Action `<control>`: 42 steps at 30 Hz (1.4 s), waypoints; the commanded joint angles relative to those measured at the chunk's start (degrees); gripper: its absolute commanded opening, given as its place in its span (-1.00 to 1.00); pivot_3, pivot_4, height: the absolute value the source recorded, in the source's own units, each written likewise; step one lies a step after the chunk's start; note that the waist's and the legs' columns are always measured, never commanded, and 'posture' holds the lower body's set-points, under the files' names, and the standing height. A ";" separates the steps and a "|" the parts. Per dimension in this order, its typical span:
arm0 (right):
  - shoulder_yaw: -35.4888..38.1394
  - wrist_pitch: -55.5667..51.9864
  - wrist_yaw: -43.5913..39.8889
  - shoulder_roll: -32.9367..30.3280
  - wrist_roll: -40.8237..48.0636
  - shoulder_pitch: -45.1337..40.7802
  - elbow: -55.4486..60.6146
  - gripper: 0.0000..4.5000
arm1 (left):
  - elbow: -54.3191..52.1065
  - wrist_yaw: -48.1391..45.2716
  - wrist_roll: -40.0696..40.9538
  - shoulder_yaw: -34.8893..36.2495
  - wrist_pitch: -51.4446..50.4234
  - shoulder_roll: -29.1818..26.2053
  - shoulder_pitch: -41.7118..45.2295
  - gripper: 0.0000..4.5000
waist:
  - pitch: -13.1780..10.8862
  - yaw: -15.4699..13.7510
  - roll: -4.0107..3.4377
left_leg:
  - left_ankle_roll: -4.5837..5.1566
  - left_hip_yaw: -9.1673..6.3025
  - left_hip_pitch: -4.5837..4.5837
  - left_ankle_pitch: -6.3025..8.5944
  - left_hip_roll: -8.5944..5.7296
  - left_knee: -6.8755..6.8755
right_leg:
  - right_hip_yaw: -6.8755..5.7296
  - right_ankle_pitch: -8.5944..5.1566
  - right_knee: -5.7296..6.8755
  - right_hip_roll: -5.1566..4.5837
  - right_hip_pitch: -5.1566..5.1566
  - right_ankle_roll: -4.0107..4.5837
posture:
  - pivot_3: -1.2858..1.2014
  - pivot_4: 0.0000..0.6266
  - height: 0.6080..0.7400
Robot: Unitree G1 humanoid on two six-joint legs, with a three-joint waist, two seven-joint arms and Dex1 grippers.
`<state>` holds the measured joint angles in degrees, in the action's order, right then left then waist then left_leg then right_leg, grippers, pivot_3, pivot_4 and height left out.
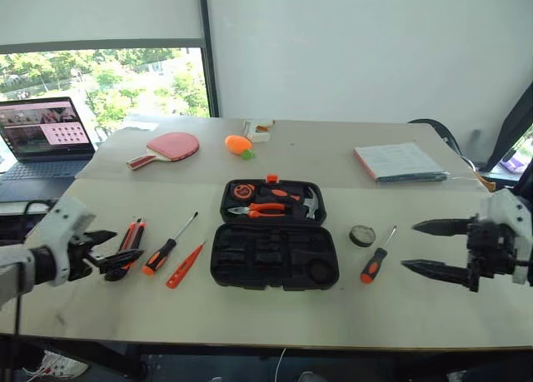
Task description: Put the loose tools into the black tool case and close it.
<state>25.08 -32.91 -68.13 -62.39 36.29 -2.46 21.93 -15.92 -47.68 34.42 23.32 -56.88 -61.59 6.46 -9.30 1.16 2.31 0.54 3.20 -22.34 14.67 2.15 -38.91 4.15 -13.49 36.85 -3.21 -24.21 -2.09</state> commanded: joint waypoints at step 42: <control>-1.83 -6.27 13.78 4.02 13.67 -1.88 16.74 1.00 | 26.66 -13.01 -18.20 -40.59 8.93 9.87 50.23 -0.61 | -0.19 -1.86 0.37 | 0.12 -0.59 -0.87 -0.03 -0.30 -0.72 | -0.32 0.00 0.05 -0.05 -0.21 -0.21 | 0.03 -0.52 0.96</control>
<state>20.65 -39.23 -54.41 -57.78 49.42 -4.93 38.08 8.73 -55.62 18.35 -14.60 -52.92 -53.40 52.38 -9.50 -0.70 2.68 0.70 2.61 -23.22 14.66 1.84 -39.68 3.85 -13.48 36.89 -3.27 -24.39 -2.33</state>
